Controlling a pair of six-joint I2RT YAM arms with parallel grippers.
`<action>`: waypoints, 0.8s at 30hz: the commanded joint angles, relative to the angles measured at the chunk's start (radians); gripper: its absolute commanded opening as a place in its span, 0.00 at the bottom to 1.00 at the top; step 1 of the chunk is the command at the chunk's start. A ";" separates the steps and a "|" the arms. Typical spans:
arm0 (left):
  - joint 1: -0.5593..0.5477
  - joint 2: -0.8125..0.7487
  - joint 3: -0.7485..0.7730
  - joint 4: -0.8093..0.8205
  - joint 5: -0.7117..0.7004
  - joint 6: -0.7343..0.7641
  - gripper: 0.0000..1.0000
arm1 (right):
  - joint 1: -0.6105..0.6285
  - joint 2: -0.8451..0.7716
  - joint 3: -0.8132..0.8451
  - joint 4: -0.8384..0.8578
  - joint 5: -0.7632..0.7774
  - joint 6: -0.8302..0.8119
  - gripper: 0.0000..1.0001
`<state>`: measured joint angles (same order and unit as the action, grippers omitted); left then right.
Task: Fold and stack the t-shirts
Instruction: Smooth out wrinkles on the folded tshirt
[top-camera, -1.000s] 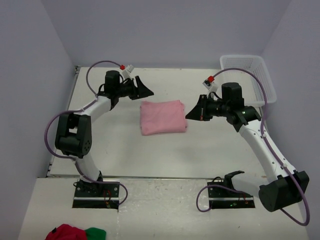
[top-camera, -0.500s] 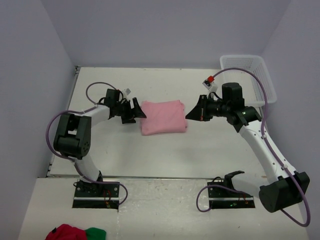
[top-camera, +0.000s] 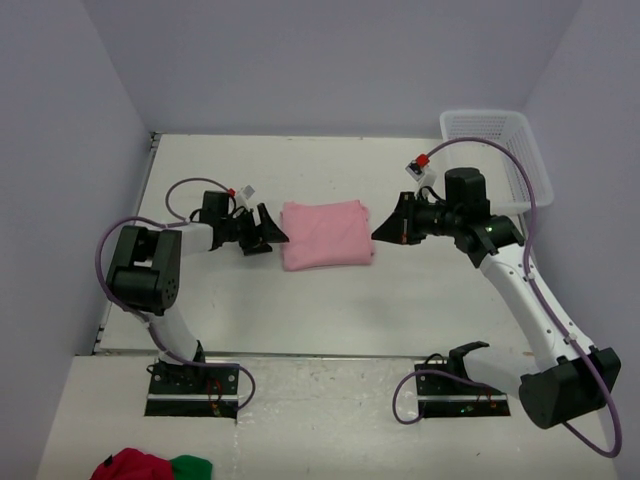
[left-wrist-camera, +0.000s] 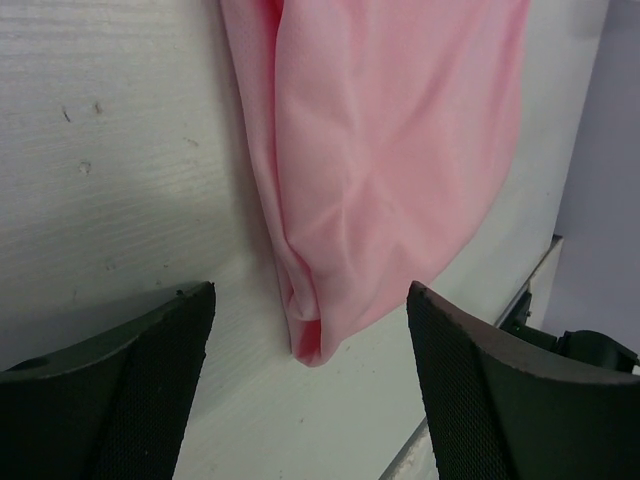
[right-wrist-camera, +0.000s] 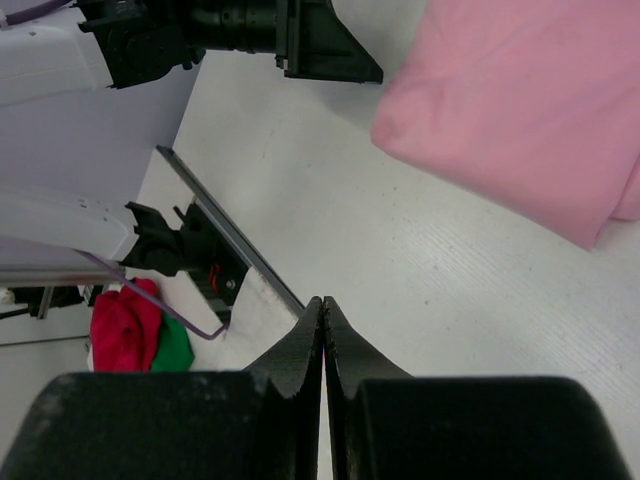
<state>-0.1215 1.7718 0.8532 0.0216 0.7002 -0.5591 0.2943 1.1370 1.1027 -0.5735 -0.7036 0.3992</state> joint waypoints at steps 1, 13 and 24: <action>0.006 0.044 -0.036 0.072 0.019 -0.010 0.79 | 0.005 -0.026 -0.012 0.026 -0.030 -0.014 0.00; -0.170 0.211 0.079 0.075 -0.215 -0.074 0.79 | 0.005 -0.040 -0.024 0.050 -0.051 0.012 0.00; -0.233 0.337 0.155 0.152 -0.274 -0.180 0.31 | 0.003 -0.092 -0.033 0.049 -0.040 0.026 0.00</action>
<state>-0.3393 2.0384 1.0409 0.2932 0.5808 -0.7574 0.2943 1.0622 1.0756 -0.5591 -0.7258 0.4145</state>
